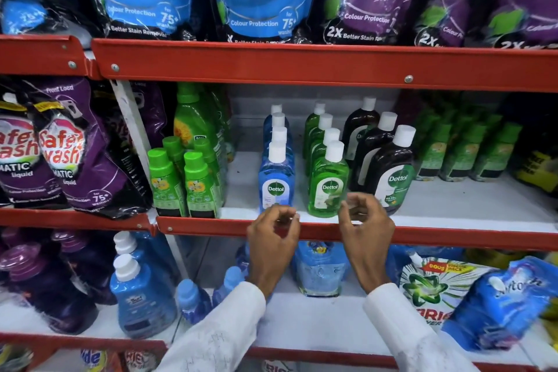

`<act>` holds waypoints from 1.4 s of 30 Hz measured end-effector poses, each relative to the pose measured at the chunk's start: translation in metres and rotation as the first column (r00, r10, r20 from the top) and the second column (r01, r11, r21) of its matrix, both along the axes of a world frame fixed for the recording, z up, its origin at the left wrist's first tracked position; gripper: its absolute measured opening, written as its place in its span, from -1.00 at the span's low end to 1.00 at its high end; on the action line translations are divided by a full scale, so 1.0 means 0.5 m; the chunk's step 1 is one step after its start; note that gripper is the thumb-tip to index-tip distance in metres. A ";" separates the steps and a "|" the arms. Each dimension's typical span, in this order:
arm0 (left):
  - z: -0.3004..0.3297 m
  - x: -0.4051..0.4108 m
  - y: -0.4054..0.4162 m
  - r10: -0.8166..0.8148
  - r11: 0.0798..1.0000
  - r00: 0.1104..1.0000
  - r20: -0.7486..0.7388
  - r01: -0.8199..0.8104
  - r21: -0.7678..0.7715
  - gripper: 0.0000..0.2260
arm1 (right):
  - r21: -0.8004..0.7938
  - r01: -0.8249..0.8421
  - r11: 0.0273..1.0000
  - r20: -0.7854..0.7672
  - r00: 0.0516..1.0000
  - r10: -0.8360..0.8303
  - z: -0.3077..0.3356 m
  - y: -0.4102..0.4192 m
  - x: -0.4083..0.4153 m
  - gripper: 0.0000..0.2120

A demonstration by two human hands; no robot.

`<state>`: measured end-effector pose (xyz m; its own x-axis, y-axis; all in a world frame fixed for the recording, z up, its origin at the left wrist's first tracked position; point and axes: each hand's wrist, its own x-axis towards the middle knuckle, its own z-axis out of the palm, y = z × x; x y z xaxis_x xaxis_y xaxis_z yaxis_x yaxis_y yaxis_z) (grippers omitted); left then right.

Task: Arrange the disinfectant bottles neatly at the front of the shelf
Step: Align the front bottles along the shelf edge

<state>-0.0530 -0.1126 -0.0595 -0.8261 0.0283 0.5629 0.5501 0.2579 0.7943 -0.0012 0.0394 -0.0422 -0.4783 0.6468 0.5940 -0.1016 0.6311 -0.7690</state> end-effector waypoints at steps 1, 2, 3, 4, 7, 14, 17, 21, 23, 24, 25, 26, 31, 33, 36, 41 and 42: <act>0.003 0.000 0.020 -0.027 0.999 0.999 0.026 0.028 -0.032 -0.87 | 0.001 0.008 1.000 0.024 1.000 -0.008 -0.003 0.016 -0.005 -0.81; 0.005 -0.004 0.038 -0.045 0.996 0.997 0.060 0.050 -0.071 -0.79 | 0.003 -0.006 1.000 0.065 0.998 0.005 -0.006 0.031 -0.011 -0.75; 0.007 -0.010 0.053 -0.055 0.991 0.995 0.089 0.065 -0.115 -0.71 | 0.007 -0.042 0.999 0.112 0.993 0.041 -0.008 0.043 -0.017 -0.70; 0.007 -0.018 0.066 -0.053 0.982 0.993 0.110 0.071 -0.173 -0.66 | 0.007 -0.087 0.996 0.167 0.982 0.085 -0.011 0.053 -0.022 -0.67; 0.013 -0.032 0.082 -0.028 0.951 0.992 0.124 0.065 -0.302 -0.64 | -0.004 -0.201 0.979 0.301 0.934 0.193 -0.016 0.077 -0.037 -0.66; 0.030 -0.057 0.094 0.017 0.922 0.993 0.114 0.029 -0.387 -0.81 | -0.029 -0.264 0.964 0.366 0.895 0.256 -0.009 0.106 -0.056 -0.76; 0.032 -0.060 0.098 0.033 0.933 0.992 0.124 0.014 -0.360 -0.83 | -0.039 -0.269 0.962 0.336 0.904 0.266 -0.005 0.111 -0.052 -0.79; 0.026 -0.060 0.098 0.040 0.945 0.990 0.133 0.007 -0.328 -0.78 | -0.044 -0.265 0.963 0.337 0.904 0.264 -0.006 0.114 -0.044 -0.79; 0.023 -0.061 0.098 0.040 0.947 0.991 0.130 0.004 -0.320 -0.75 | -0.044 -0.271 0.962 0.336 0.902 0.270 -0.004 0.116 -0.042 -0.80; 0.022 -0.062 0.099 0.041 0.948 0.991 0.127 0.002 -0.320 -0.74 | -0.042 -0.274 0.961 0.336 0.902 0.272 -0.003 0.116 -0.041 -0.80; 0.022 -0.062 0.099 0.042 0.947 0.991 0.124 0.000 -0.322 -0.73 | -0.036 -0.277 0.960 0.337 0.901 0.273 -0.003 0.117 -0.040 -0.80; 0.021 -0.063 0.099 0.041 0.946 0.992 0.121 0.000 -0.324 -0.73 | -0.035 -0.279 0.960 0.338 0.900 0.274 -0.002 0.118 -0.040 -0.80; 0.018 -0.064 0.096 0.038 0.947 0.993 0.115 0.001 -0.320 -0.77 | -0.039 -0.286 0.957 0.344 0.896 0.282 -0.003 0.120 -0.039 -0.80; 0.019 -0.064 0.094 0.029 0.946 0.993 0.117 0.011 -0.325 -0.78 | -0.038 -0.294 0.955 0.341 0.894 0.289 -0.001 0.119 -0.036 -0.80; 0.025 -0.058 0.090 0.012 0.954 0.991 0.131 0.027 -0.297 -0.78 | -0.064 -0.297 0.953 0.312 0.901 0.302 0.002 0.119 -0.028 -0.80; 0.026 -0.012 0.087 0.177 0.967 0.984 0.000 -0.174 -0.187 -0.89 | -0.093 -0.213 0.973 0.118 0.968 0.223 0.004 0.157 0.042 -0.95; 0.029 0.004 0.099 0.194 0.966 0.980 -0.045 -0.198 -0.165 -0.94 | -0.077 -0.172 0.982 0.078 0.981 0.178 0.006 0.173 0.058 -0.96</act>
<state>-0.0508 -0.0633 -0.0448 -0.8086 -0.0368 0.5873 0.4973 0.4908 0.7154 0.0278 0.1262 -0.0392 -0.6341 0.5868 0.5036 -0.1391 0.5541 -0.8208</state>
